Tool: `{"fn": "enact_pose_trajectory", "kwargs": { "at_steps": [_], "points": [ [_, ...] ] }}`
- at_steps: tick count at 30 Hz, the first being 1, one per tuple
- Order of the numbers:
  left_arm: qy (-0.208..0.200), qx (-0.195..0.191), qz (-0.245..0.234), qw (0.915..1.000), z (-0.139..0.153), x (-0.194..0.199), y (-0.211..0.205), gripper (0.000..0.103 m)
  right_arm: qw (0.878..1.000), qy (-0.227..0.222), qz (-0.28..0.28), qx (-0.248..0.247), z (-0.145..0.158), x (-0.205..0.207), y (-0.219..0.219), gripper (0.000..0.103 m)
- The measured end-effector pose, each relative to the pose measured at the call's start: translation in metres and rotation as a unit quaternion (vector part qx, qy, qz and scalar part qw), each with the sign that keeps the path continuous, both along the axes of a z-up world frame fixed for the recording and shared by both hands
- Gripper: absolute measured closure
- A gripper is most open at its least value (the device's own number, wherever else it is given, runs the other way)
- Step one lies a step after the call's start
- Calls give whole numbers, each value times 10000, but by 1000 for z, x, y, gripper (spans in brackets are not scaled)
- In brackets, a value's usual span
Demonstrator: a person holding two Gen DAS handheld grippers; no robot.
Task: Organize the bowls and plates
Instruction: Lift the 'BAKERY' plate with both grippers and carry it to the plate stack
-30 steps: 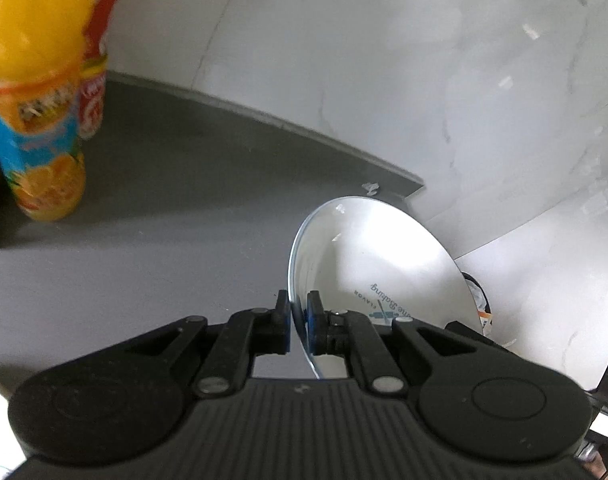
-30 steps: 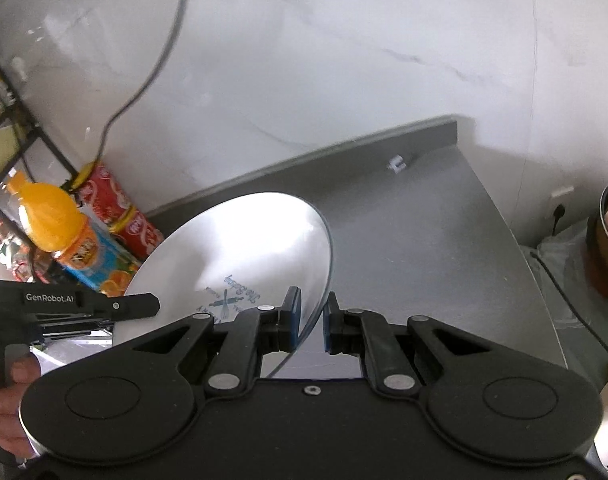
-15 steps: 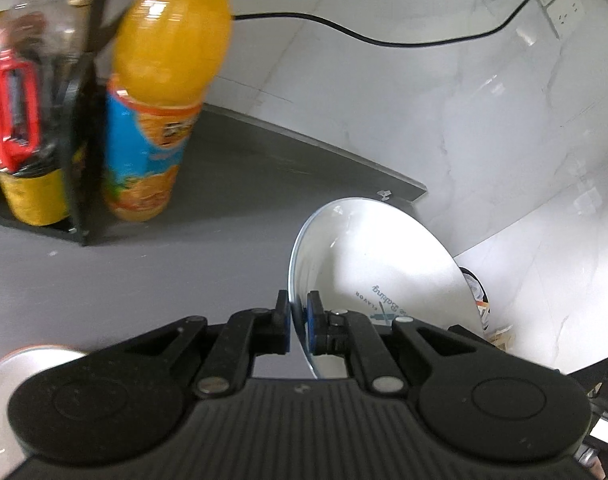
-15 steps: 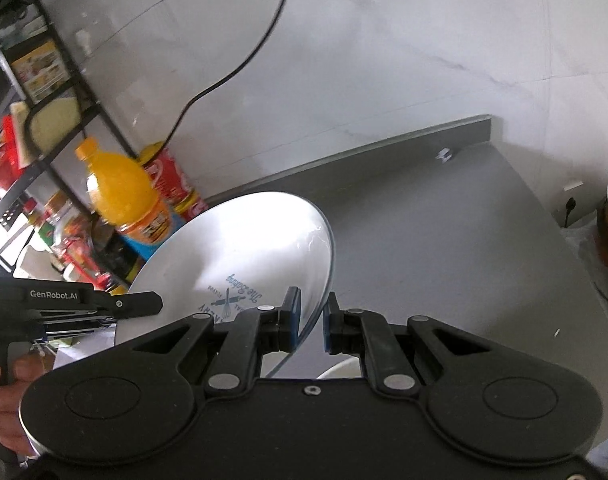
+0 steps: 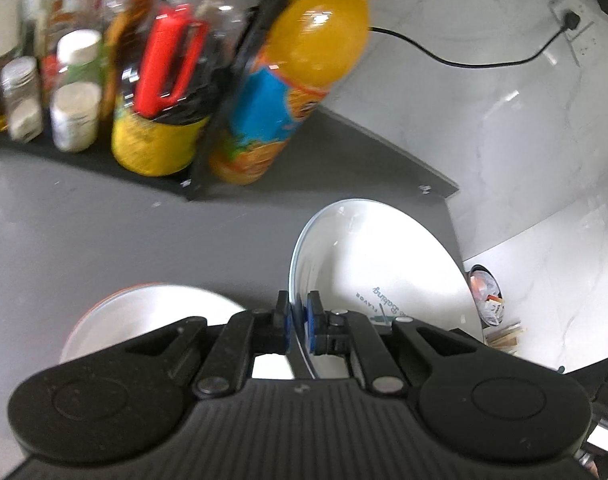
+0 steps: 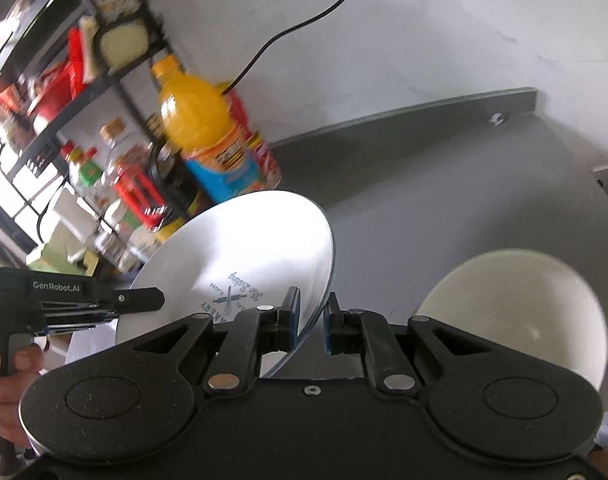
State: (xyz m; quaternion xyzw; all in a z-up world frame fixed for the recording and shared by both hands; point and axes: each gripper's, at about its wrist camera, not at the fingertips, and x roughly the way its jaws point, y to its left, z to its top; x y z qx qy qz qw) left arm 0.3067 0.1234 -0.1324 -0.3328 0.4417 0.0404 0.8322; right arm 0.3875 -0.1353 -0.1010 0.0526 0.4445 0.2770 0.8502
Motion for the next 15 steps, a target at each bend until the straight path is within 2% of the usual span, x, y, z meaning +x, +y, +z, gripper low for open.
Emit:
{"fn": "enact_pose_trajectory", "kwargs": {
  "at_steps": [15],
  "points": [
    [406,-126,263,9987,-44,-62,38,97,9985,271,336,-343,-38,-47,50,92]
  ]
}}
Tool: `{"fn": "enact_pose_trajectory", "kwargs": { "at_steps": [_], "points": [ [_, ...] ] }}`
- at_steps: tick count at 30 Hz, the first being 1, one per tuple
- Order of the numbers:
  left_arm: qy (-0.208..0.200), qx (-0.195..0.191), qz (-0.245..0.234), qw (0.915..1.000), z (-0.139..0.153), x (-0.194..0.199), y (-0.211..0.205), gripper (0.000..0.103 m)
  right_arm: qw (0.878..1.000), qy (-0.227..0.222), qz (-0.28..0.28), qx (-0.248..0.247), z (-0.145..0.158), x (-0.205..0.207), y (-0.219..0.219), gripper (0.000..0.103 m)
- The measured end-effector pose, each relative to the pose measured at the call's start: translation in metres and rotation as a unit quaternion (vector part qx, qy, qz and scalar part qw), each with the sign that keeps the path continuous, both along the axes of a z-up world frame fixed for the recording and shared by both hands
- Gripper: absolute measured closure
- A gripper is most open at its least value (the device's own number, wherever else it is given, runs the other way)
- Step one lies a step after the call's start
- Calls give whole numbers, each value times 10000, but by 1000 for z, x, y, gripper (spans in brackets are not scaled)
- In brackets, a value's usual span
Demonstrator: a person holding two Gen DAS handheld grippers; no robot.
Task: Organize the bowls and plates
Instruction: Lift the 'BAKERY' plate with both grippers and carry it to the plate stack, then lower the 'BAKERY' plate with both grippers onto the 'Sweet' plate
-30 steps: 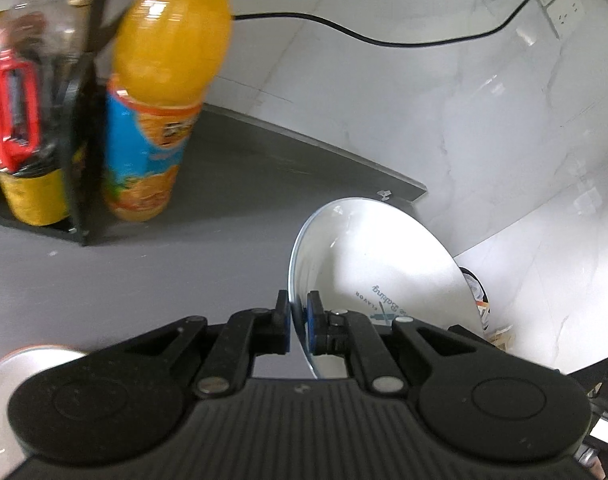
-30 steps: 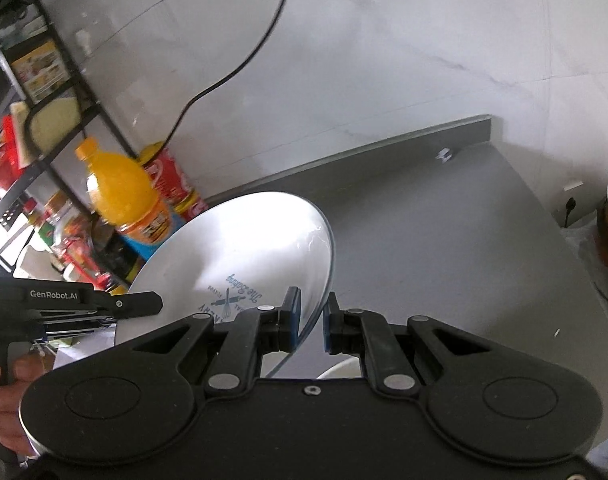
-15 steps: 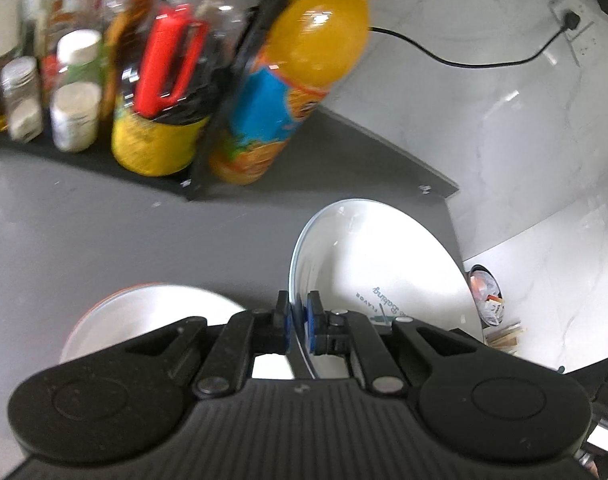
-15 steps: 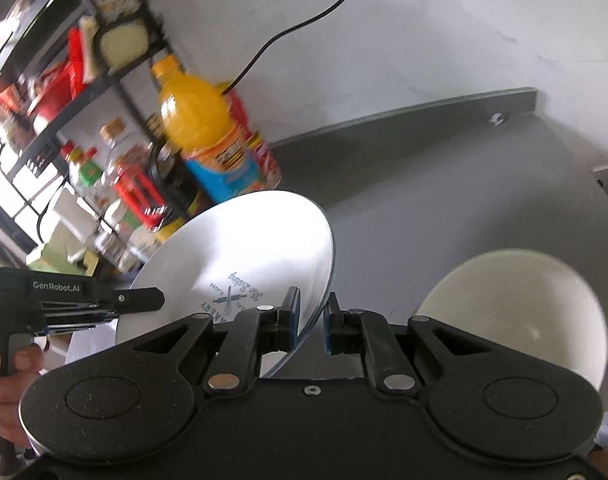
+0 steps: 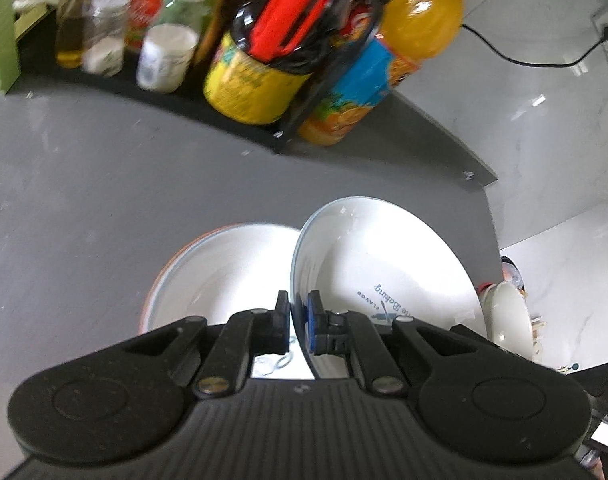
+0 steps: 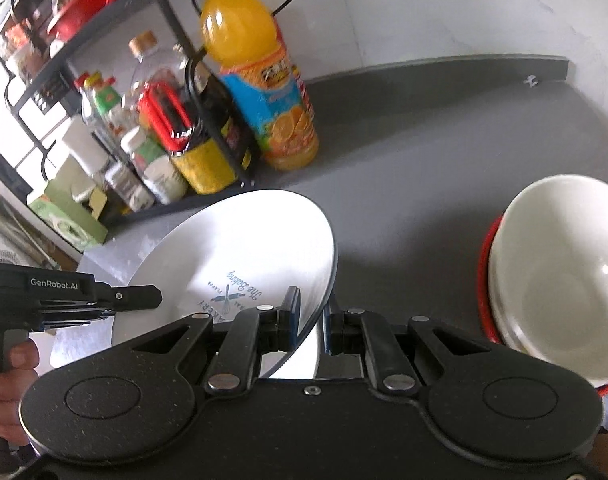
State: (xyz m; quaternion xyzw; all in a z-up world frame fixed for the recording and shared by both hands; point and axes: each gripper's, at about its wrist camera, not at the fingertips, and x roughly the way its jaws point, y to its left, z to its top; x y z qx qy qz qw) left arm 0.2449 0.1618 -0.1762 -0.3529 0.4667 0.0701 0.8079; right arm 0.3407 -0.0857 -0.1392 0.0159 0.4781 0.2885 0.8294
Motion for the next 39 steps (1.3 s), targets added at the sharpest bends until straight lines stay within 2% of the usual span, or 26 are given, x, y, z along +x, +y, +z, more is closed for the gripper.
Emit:
{"fn": "enact_pose_trajectory", "kwargs": {
  "at_steps": [22,31,39],
  "points": [
    [468,-315,147,9983,-59,-31,17,95,9982,236,192,-526,-39,-25,31,92],
    [640,-226,264,9973,-67,-31,21,93,9973,200,326,-622,-45,-27,38,92],
    [855,182,97,9961,-51,-24,13,93,9966,235,353,-706,-56,-26,43,91]
  ]
}}
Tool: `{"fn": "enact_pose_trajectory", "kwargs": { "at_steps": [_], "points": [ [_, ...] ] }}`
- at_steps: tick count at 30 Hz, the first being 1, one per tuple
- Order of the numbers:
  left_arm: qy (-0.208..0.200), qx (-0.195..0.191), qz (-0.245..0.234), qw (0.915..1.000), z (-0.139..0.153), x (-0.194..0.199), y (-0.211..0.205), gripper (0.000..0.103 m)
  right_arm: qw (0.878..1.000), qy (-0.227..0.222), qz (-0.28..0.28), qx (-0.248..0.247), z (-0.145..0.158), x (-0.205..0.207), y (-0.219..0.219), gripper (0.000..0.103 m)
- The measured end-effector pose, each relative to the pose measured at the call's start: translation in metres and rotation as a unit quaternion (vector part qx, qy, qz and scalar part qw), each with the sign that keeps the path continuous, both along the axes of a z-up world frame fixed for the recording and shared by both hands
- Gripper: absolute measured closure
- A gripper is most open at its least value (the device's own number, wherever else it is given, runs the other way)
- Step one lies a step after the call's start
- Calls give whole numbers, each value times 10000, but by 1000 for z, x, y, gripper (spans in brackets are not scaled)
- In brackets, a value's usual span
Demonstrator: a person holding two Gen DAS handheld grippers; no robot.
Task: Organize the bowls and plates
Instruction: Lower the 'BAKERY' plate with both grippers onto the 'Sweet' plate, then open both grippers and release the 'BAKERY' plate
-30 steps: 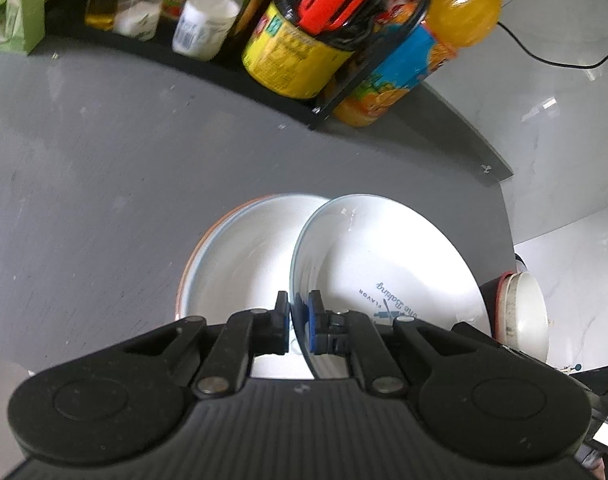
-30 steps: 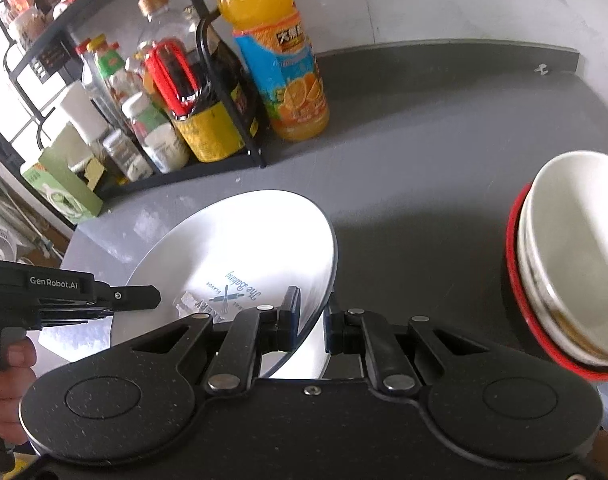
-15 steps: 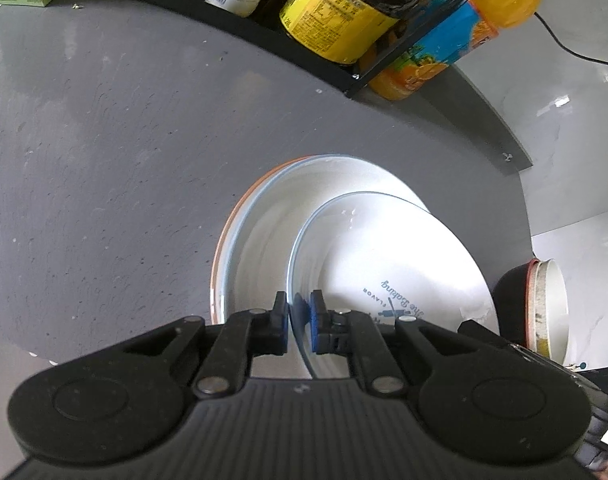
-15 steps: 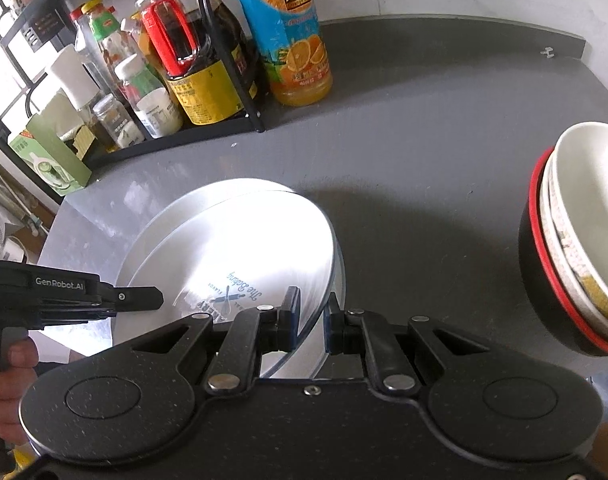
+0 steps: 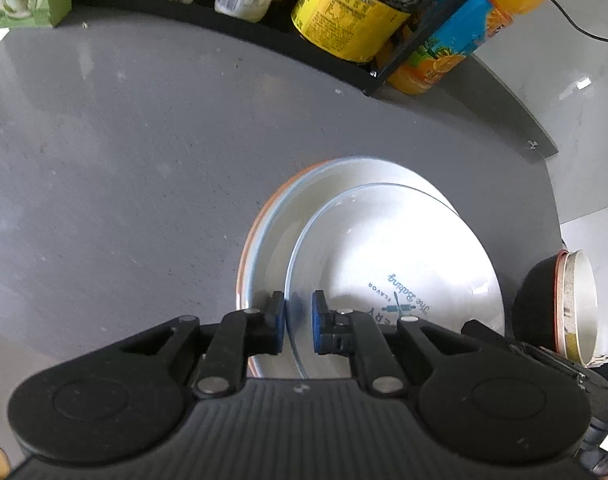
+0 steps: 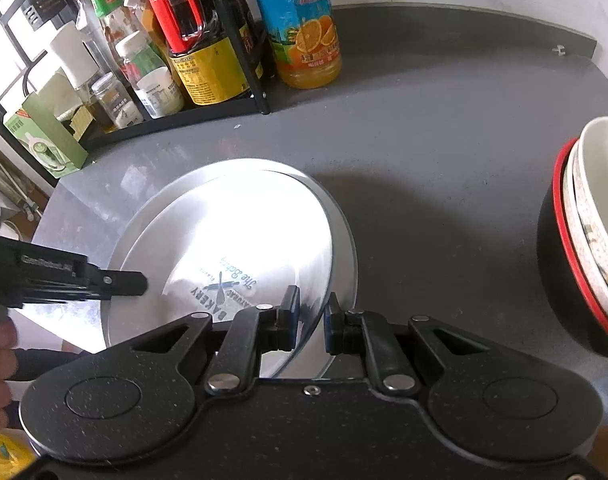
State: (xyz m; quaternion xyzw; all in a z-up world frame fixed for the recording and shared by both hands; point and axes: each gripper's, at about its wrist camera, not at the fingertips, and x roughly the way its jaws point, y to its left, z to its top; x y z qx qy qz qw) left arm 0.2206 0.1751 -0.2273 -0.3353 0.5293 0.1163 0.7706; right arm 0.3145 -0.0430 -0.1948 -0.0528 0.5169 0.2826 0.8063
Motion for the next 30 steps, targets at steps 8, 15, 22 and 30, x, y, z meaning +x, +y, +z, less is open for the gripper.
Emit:
{"fn": "enact_pose_trajectory", "kwargs": {
  "at_steps": [8,15,22,30],
  "points": [
    [-161,303,76,9994,21,-7,8,93,10000,15,-28,2,-6,5,6,90],
    [-87,303,174,9994,19,-13,12,93,9999,129,-31,44,-16,7,12,87],
    [-56,307,198,9993,18,-10,12,93,9994,335,-46,11,-14,10,15,74],
    [-107,325,161,9993,26,-2,12,93,9998,88,-132,105,13,5,-2,55]
  ]
}}
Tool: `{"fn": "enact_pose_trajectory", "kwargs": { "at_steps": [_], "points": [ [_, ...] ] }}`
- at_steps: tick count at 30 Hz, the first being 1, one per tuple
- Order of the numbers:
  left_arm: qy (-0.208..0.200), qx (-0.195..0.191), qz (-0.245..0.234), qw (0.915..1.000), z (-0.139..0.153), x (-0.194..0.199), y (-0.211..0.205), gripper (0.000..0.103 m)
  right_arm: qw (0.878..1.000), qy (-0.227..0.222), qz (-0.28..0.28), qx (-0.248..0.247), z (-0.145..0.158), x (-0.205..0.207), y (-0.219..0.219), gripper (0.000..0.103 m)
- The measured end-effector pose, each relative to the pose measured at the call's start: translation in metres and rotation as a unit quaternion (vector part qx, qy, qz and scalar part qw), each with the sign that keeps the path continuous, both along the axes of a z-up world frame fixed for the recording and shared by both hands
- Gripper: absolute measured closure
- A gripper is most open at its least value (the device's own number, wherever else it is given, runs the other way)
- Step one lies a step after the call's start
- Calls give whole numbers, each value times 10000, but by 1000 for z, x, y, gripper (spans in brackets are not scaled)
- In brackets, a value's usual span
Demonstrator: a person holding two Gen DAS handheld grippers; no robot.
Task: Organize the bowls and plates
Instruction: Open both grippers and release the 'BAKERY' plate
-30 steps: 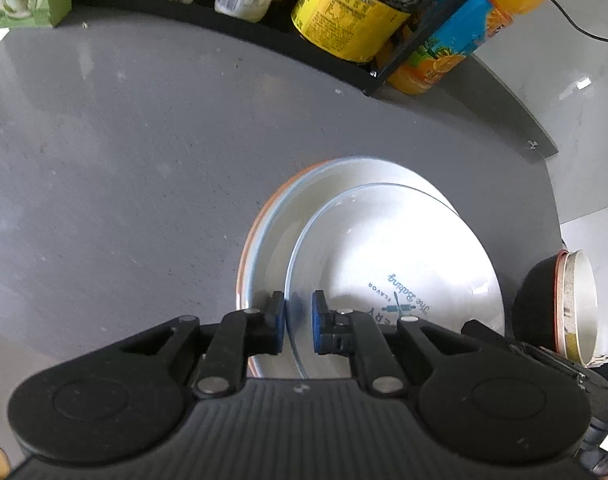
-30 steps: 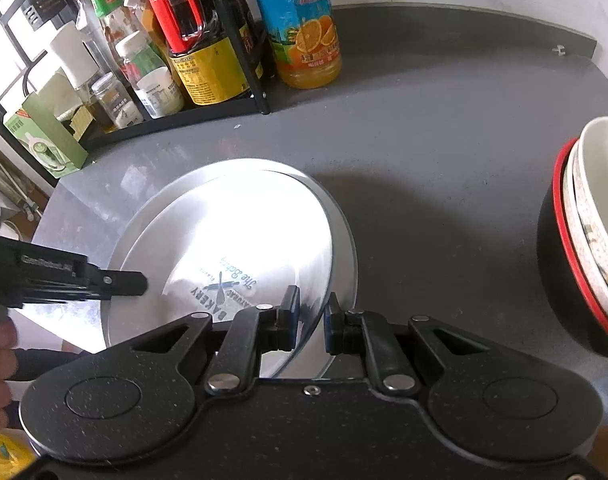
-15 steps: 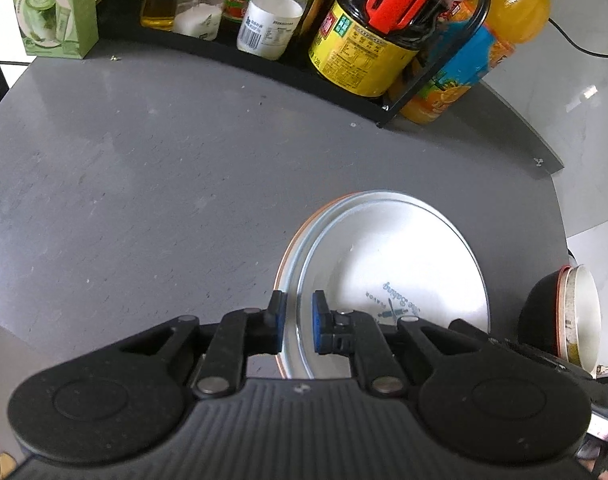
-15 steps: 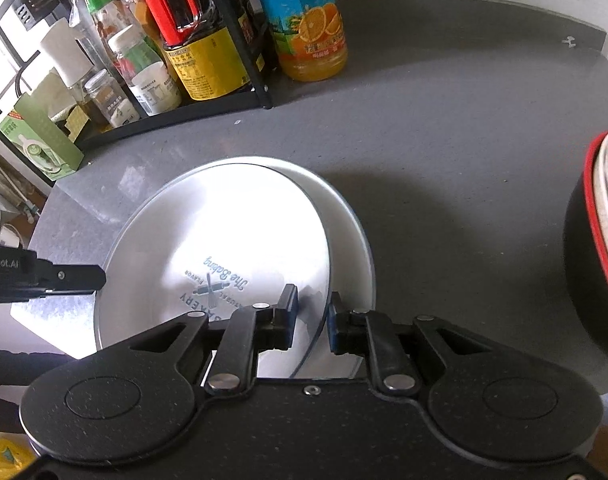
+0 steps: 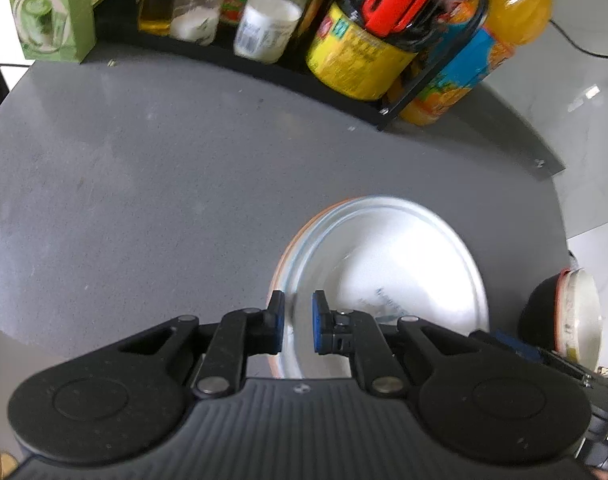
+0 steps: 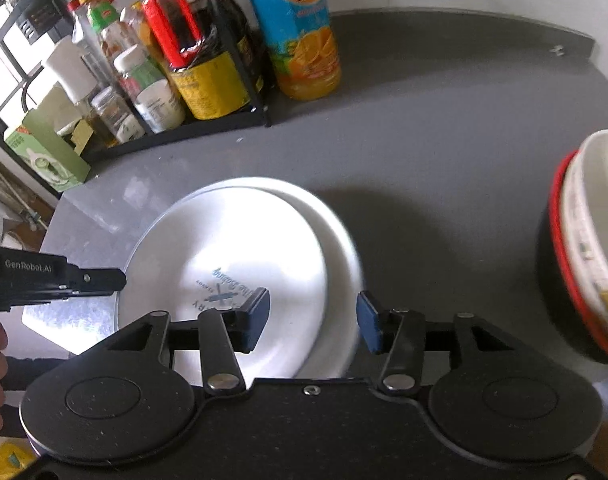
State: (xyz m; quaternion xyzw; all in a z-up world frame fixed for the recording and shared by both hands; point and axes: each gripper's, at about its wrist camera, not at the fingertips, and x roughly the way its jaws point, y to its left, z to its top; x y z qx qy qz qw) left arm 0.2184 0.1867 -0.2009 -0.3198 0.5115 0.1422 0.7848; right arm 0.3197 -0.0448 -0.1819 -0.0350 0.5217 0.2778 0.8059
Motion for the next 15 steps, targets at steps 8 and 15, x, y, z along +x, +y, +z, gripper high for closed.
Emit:
{"fn": "enact_pose_trajectory", "kwargs": {
  "at_steps": [8,15],
  "points": [
    [-309,210,-281,9989,34,28,-27,48,9977,-340,-462,351,41,11,-51,44],
    [-559,286,-605,9962,62,56,-64,28,9914,-712,-913,611,73,19,-98,32]
  ]
}}
